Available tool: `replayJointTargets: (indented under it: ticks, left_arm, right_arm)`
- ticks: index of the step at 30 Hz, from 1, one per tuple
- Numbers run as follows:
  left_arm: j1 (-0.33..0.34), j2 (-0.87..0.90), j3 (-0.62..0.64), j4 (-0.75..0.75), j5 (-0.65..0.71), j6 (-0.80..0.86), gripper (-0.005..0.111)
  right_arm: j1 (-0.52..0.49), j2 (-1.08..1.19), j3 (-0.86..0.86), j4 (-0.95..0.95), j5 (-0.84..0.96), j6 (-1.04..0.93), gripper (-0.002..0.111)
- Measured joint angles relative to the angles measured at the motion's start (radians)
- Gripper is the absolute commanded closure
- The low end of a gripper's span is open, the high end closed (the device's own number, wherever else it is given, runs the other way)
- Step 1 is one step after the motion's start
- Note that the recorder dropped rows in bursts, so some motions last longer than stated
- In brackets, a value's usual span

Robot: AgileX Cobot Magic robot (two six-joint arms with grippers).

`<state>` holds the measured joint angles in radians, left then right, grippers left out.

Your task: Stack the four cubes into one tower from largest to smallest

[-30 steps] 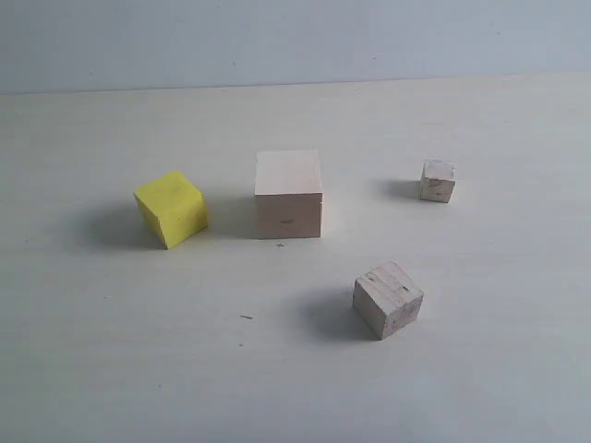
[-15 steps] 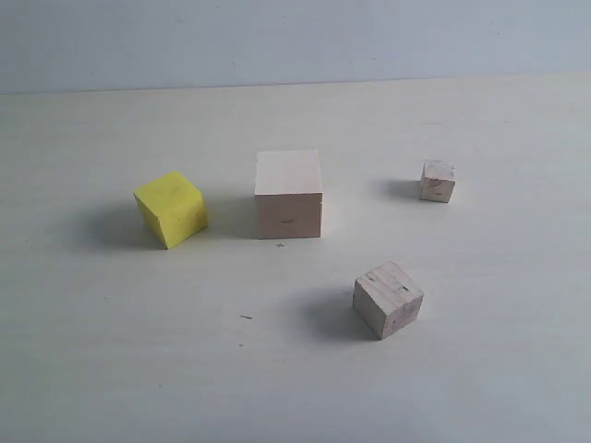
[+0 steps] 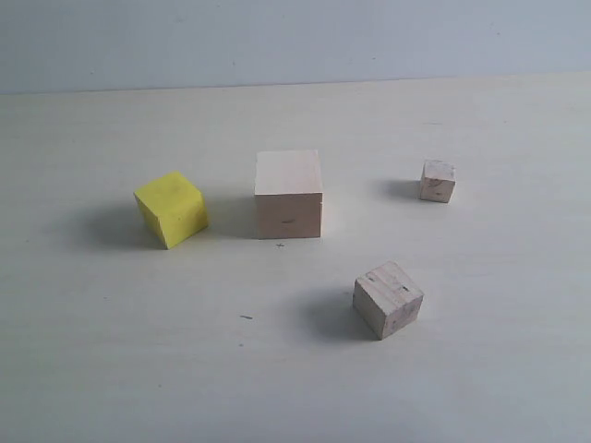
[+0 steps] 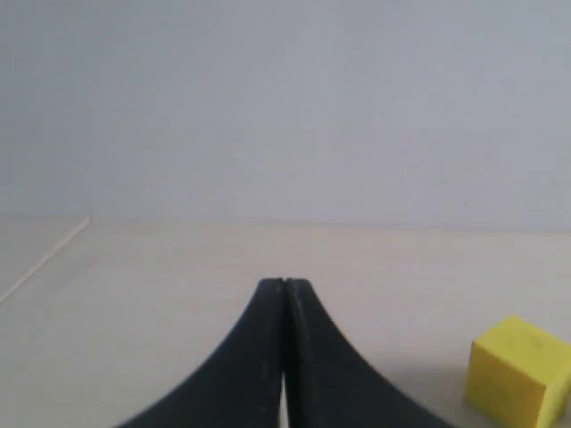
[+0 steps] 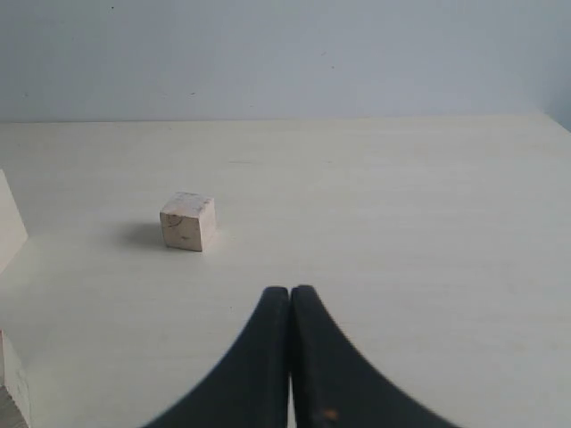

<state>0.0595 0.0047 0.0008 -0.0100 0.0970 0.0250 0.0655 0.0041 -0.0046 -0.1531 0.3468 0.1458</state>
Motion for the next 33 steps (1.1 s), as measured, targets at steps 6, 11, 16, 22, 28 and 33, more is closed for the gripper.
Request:
replayJointTargets:
  ticks: [6,11,16,22,28,33]
  left_arm:
    - [0.0,0.0,0.0,0.0,-0.079,0.142,0.107]
    - [0.0,0.0,0.0,0.0,-0.083,0.245,0.107]
    - [0.0,0.0,0.0,0.0,-0.097,0.256,0.107]
    - [0.0,0.0,0.0,-0.006,-0.097,0.03,0.107]
    - [0.0,0.0,0.001,-0.008,-0.184,-0.033,0.107]
    - [0.0,0.0,-0.049,-0.012,-0.218,-0.076,0.107]
  right_arm:
    - [0.0,0.0,0.0,0.0,0.0,0.0,0.108]
    - [0.0,0.0,0.0,0.0,0.0,0.0,0.108]
    - [0.0,0.0,0.0,0.0,0.0,0.0,0.108]
    - [0.0,0.0,0.0,0.0,0.0,0.0,0.108]
    - [0.0,0.0,0.0,0.0,0.0,0.0,0.108]
    - [0.0,0.0,0.0,0.0,0.0,0.0,0.108]
